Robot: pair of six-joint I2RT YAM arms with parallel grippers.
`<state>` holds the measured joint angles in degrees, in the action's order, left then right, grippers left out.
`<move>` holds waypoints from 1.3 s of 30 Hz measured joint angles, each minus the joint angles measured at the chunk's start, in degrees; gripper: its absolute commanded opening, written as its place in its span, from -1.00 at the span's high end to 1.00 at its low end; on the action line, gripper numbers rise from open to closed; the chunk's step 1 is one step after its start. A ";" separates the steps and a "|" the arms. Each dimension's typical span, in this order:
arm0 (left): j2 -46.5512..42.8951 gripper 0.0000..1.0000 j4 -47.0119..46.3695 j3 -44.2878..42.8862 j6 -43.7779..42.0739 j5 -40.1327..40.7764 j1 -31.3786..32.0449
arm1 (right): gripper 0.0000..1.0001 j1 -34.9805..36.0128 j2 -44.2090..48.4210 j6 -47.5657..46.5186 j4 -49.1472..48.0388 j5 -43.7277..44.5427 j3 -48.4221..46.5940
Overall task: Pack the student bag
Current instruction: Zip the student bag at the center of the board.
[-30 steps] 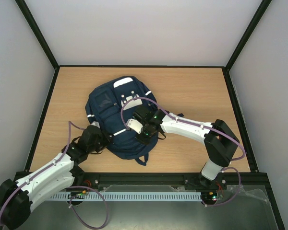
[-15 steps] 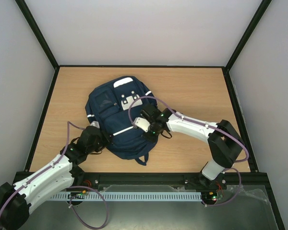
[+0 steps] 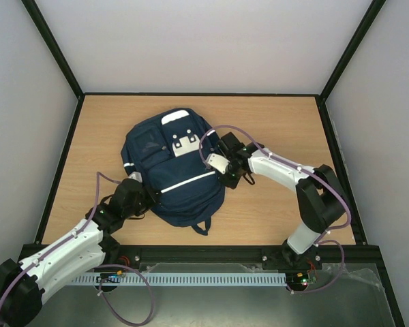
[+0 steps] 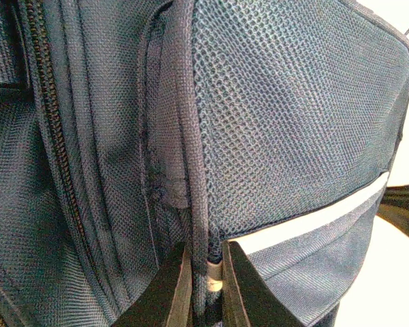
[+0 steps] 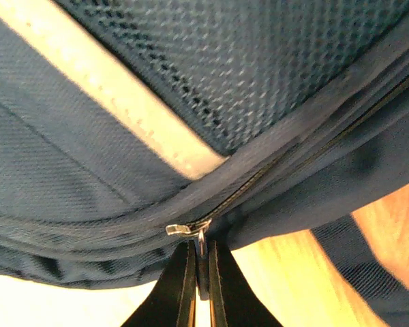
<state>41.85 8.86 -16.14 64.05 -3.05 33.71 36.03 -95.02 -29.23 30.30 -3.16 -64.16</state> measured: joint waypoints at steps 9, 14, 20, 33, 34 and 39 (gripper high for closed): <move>0.87 0.95 0.09 -0.55 -3.10 -0.83 -0.31 | 0.98 -1.20 -6.19 -7.72 0.24 0.83 -5.62; 0.94 0.95 0.00 -0.72 -4.35 -1.01 -0.42 | 0.95 -1.31 -9.51 -9.53 0.61 2.29 -10.03; 1.16 0.95 -0.61 -0.74 -5.18 -0.98 -0.63 | 0.94 -1.33 -10.97 -9.92 0.37 3.80 -13.51; 1.51 0.75 -0.46 -1.40 -6.05 -0.11 -0.90 | 0.46 -1.55 -13.29 -5.55 -3.21 6.69 -17.75; 1.49 0.65 -0.04 -1.77 -6.16 0.04 -0.90 | 0.43 -1.70 -13.29 -5.03 -3.34 6.78 -17.75; 1.38 0.18 4.24 -4.00 -7.96 0.46 -0.92 | 0.04 -5.88 -11.91 0.39 -6.86 7.72 -17.75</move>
<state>43.22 13.10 -20.14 56.10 -2.59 32.80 30.15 -106.94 -28.84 23.44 4.56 -81.91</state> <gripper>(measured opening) 0.287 0.390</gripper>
